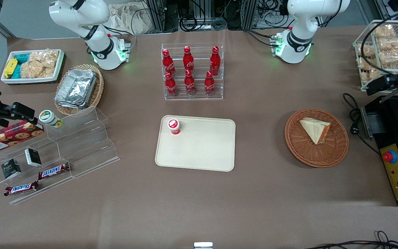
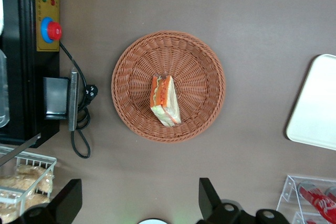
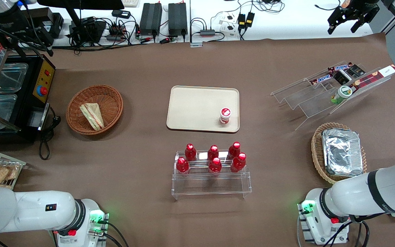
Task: Place sandwich from basket to tray
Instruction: 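Lower the left gripper into the wicker basket and grasp the wrapped sandwich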
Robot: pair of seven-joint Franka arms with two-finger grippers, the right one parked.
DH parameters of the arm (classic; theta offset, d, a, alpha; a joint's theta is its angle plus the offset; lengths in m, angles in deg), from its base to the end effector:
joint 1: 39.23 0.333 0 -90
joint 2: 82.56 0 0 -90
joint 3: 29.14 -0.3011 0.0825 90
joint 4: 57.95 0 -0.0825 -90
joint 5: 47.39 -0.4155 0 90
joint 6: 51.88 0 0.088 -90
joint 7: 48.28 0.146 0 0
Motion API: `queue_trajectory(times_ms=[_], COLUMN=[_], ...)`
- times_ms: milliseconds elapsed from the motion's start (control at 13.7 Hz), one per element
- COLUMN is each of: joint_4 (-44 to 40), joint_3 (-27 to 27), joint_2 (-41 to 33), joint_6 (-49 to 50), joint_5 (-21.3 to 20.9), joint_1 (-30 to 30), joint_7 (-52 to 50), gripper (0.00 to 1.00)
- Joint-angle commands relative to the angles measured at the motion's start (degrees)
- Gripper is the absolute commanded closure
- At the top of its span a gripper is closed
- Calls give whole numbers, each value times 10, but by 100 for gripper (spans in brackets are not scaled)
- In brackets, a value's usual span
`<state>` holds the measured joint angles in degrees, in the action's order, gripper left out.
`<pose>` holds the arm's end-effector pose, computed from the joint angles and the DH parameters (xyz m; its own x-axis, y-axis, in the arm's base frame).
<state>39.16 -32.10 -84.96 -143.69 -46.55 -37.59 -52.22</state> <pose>0.5695 0.0441 0.5351 0.9875 0.1487 -0.0517 0.1496 -0.9887 0.0133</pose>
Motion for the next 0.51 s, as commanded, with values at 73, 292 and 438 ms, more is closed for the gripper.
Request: queue_trajectory(times_ms=[73,292,438], joint_4=[103,141,169], joint_3=[-6,-6,-6], joint_2=[8,53,85], joint_6=[-112,-186,-236], joint_5=[7,19,31], joint_1=[8,8,9], joint_7=[-50,-78,-83], gripper=[0,0,0])
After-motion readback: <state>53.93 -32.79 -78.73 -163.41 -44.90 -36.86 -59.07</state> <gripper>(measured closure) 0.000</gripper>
